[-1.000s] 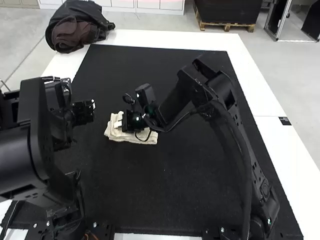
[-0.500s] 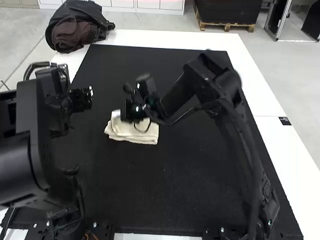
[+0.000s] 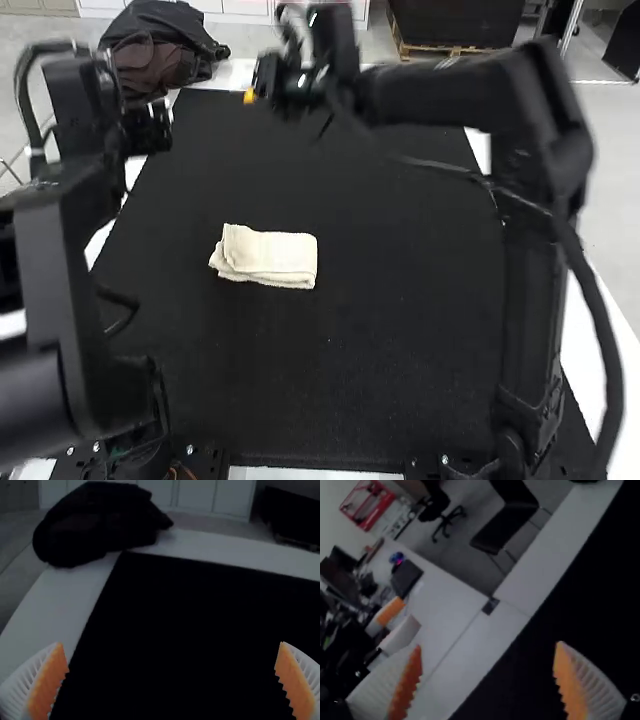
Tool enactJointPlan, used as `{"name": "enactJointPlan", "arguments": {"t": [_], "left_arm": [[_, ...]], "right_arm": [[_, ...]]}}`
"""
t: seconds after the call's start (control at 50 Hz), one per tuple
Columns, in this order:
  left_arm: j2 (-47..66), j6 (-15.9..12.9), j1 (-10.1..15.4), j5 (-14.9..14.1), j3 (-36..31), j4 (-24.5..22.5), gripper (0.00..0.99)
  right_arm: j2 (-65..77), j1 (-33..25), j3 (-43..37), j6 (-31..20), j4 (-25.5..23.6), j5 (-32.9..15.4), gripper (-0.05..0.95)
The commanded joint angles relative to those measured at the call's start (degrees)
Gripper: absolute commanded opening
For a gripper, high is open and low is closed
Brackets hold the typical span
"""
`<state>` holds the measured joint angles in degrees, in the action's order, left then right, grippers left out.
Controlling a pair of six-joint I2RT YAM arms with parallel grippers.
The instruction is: Fold the towel.
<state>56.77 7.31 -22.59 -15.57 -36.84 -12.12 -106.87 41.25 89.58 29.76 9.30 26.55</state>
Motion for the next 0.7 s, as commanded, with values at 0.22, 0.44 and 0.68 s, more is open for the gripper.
{"name": "enactJointPlan", "arguments": {"t": [0.22, 0.44, 0.68], "left_arm": [[-13.44, 3.59, 4.84, 3.62, -8.51, -0.8, 0.969], [-22.06, 4.47, 5.63, 4.32, -9.92, 2.63, 0.969], [-31.11, 7.89, 5.63, 4.15, -12.55, 9.75, 0.969]], "right_arm": [[24.69, -10.32, -0.99, -7.35, -8.07, -7.91, 0.92], [41.3, -17.44, -7.67, -10.86, -8.16, -11.16, 0.92], [61.34, -25.79, -13.82, -11.83, -11.5, -11.16, 0.92]]}}
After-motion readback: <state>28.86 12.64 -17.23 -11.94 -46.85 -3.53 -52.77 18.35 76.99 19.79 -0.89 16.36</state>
